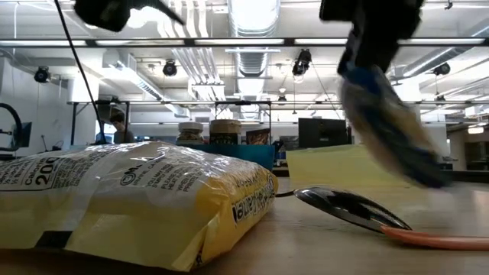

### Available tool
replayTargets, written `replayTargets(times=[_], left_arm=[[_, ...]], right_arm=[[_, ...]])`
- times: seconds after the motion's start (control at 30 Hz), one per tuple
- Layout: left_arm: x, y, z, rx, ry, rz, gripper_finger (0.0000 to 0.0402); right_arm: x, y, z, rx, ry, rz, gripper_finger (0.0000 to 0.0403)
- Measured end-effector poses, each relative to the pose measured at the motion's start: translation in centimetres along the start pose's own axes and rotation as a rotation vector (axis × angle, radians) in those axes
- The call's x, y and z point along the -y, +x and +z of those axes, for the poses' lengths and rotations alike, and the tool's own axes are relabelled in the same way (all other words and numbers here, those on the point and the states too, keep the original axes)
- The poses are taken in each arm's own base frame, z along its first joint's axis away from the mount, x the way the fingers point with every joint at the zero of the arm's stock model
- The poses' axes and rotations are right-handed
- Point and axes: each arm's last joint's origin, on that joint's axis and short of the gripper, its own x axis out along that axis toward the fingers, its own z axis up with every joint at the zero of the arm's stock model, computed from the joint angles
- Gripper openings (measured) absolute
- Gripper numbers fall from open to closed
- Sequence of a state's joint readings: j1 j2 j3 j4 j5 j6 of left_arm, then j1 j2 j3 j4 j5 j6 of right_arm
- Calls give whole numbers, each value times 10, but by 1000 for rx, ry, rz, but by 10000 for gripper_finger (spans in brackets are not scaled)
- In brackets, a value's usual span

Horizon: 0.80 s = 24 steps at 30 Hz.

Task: Pick & Place Food Item
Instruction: Put the blue noodle pack into the green bin

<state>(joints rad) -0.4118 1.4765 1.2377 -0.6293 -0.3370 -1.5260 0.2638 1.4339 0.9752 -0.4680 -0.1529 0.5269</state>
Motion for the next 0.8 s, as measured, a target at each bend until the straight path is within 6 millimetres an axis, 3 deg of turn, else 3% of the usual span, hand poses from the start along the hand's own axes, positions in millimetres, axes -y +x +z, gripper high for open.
replayTargets(times=[0.2, 0.4, 0.57, 0.8], left_arm=[[17, 17, -2, 102, 118, -126, 171], [22, 40, -6, 236, 257, -129, 171], [28, 52, -14, 250, 318, -170, 171], [29, 50, -15, 304, 314, -166, 171]], right_arm=[[3, -43, 10, 237, 70, -74, 8], [6, -67, 23, 459, 143, -94, 8], [3, -74, 31, 559, 150, -54, 8], [3, -69, 34, 563, 148, -43, 8]])
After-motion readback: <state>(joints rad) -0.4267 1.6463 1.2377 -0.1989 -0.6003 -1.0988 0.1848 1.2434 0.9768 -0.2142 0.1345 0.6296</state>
